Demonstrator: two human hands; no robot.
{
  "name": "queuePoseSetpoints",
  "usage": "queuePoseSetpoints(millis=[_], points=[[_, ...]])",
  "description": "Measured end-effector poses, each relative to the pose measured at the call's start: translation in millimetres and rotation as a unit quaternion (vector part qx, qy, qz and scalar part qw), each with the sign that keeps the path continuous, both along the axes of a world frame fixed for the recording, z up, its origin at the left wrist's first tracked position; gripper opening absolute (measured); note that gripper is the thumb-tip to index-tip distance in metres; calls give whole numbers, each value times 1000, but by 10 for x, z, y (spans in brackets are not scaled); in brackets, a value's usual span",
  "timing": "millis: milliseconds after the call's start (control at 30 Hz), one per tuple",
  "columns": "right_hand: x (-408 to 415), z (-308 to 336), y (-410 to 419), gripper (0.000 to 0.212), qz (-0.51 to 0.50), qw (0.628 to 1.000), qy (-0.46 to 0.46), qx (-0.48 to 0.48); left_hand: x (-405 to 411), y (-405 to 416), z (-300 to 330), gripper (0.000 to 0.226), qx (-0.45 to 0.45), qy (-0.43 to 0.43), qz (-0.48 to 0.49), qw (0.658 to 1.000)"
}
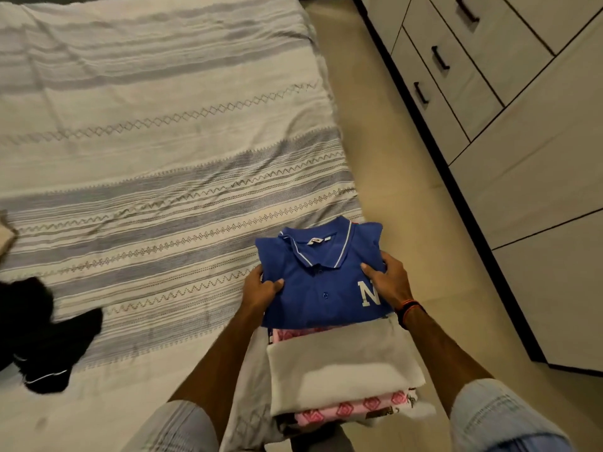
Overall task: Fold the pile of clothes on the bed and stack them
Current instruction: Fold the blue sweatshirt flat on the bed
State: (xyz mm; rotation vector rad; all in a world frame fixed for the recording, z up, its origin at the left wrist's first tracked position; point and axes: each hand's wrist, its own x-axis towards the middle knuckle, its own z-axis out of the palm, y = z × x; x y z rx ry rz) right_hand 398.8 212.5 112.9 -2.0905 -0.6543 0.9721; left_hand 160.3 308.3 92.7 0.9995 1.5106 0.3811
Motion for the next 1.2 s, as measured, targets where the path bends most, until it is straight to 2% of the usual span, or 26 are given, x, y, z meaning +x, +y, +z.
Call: queuePoseSetpoints(millis=[267,333,400,467,500,600,733,900,1033,1200], points=[[386,-254,246,30,2,1000,5,-14,283,271,-243,49,-29,4,22,999],[456,-376,301,35,5,999,-8,-49,308,328,-361,51,-18,52,2,998],[496,-481,345,44,44,982,-96,-158,309,347,-479,50,6,146,-67,987],[477,-568,373,52,119,941,-197,-248,326,334,-606,52,46,198,-131,970],[445,-606,391,53,149,938,-208,-235,343,317,-685,57,69,211,-173,960],[326,-790,433,63,269,933,-164,-177,506,230,-795,72,118,218,-315,916],[213,-1090,484,82,390,871,-145,-259,718,181,-956,72,63,196,-411,888],[186,-1381,454,87,429,844,-147,-285,720,141,-1253,72,2,192,-438,878],[159,-1416,412,87,425,848,-151,-278,704,125,-1333,73,-3,182,-425,886],[95,-1242,338,77,380,873,-200,-231,657,91,-1130,63,53,179,-373,909]])
